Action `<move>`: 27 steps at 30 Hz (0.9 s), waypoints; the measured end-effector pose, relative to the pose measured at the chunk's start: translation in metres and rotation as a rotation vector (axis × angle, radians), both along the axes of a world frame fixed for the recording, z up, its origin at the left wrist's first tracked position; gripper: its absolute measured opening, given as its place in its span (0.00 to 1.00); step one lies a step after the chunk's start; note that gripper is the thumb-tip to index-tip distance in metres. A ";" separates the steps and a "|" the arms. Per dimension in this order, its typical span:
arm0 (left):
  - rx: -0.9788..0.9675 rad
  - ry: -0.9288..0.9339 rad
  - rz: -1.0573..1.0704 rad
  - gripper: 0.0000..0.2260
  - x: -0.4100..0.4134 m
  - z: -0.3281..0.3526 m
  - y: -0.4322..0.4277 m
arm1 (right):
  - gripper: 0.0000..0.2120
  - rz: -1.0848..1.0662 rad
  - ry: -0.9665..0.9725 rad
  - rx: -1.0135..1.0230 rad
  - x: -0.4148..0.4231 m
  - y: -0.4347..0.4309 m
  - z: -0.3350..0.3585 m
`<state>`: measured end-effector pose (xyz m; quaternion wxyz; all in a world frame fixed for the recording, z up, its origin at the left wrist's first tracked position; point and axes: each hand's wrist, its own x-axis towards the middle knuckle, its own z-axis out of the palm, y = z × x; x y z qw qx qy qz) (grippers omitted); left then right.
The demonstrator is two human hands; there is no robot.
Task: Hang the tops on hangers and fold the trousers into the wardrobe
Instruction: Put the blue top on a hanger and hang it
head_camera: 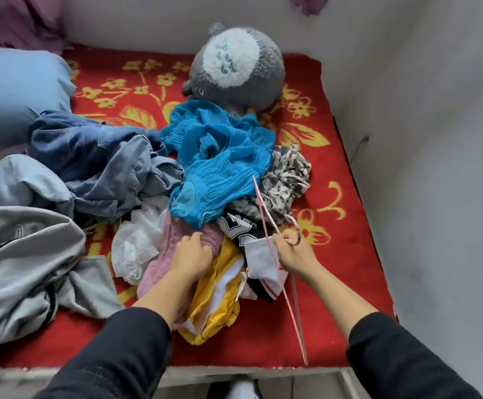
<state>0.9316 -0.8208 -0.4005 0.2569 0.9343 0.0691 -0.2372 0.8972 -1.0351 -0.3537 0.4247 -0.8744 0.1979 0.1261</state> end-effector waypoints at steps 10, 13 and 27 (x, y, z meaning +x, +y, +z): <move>0.139 -0.004 0.260 0.29 0.087 -0.059 0.009 | 0.11 0.193 -0.011 -0.018 0.090 -0.005 -0.074; 0.163 0.107 0.087 0.23 0.096 -0.067 0.007 | 0.10 0.189 0.009 -0.004 0.096 -0.014 -0.081; -0.492 0.245 -0.282 0.14 0.039 0.005 0.013 | 0.20 0.054 0.053 0.103 0.134 0.043 -0.069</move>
